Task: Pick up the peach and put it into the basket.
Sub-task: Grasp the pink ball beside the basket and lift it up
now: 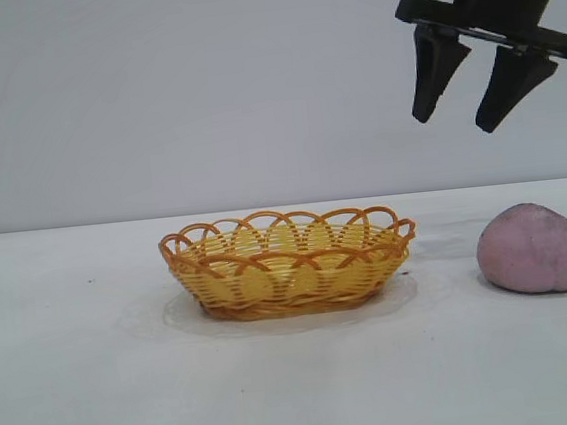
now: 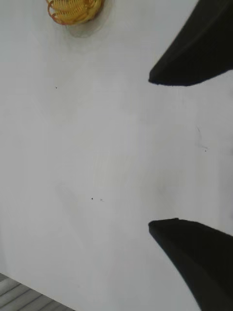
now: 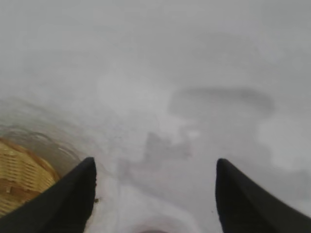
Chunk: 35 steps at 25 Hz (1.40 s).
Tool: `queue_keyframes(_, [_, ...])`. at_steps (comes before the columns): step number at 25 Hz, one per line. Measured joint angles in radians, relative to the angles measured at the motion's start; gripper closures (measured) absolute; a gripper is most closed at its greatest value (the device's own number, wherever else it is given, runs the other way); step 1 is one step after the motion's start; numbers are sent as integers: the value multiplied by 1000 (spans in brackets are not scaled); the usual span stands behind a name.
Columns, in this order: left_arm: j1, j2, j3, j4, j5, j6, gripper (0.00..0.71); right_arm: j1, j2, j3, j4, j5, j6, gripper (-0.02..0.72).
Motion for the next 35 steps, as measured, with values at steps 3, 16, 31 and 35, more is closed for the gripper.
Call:
queue_keyframes(3, [0,0,0,0,0,0,181,0,-42,0,-16,46,0,254])
queue_keyframes(16, [0,0,0,0,0,0,181,0,-116,0,-175,357,200,254])
queue_keyframes(31, [0,-2,0,0,0,0,181,207,-94,9,-400,376,340,360])
queue_keyframes(35, [0,-2,0,0,0,0,181,209,-73,46,-409,328,346,360])
